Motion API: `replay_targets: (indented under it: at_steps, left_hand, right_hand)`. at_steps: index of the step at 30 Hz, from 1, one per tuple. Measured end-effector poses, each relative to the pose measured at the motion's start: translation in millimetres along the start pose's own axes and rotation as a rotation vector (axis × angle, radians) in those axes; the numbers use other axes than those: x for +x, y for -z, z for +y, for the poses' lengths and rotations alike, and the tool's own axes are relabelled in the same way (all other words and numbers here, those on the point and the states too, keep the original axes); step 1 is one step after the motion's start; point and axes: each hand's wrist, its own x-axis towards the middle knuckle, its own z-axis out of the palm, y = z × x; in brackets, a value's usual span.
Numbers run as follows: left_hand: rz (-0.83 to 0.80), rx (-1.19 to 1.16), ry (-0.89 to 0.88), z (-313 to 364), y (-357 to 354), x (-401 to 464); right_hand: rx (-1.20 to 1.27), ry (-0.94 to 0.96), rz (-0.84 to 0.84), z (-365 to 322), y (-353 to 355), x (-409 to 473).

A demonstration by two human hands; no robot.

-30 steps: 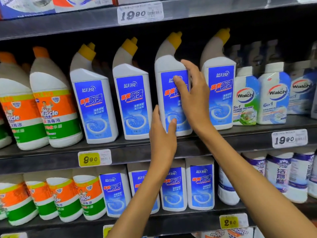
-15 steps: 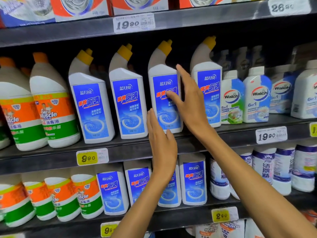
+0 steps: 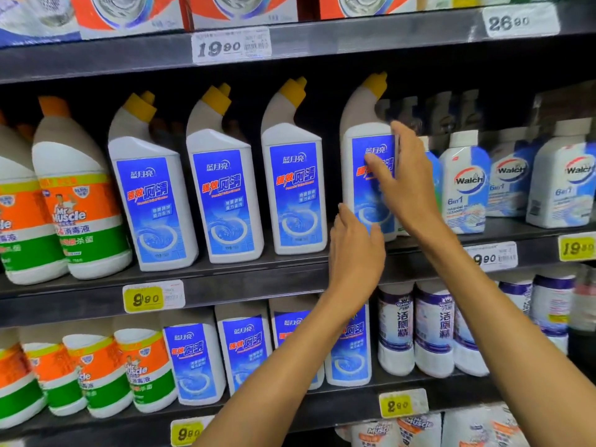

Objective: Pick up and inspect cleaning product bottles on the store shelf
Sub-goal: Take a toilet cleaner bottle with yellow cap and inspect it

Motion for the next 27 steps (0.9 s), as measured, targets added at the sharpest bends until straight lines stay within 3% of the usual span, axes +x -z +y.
replay_targets:
  at_steps: [3,6,10,18,24,27]
  left_hand:
    - [0.106,0.014,0.042,-4.0,-3.8,4.2]
    - [0.195,0.033,-0.034,-7.3,-10.4,-3.2]
    - [0.276,-0.088,-0.062,-6.1,-13.1,-17.1]
    - [0.262,-0.366,-0.147,-7.6,-4.6,-53.7]
    - [0.301,-0.557,-0.099,-0.1,4.8,-75.5]
    - [0.162,-0.817,0.032,-0.4,15.4,-91.0]
  right_hand:
    - [0.113,-0.040,0.026,0.4,5.0,-1.2]
    - [0.340,-0.130,0.013,0.6,14.3,-0.6]
    - [0.568,-0.148,-0.099,-2.4,26.8,-5.7]
    - [0.877,-0.212,-0.137,-29.2,50.1,-35.8]
    - [1.006,-0.391,-0.229,-51.4,64.7,-63.6]
    - [1.030,-0.476,-0.316,-54.2,73.0,-65.3]
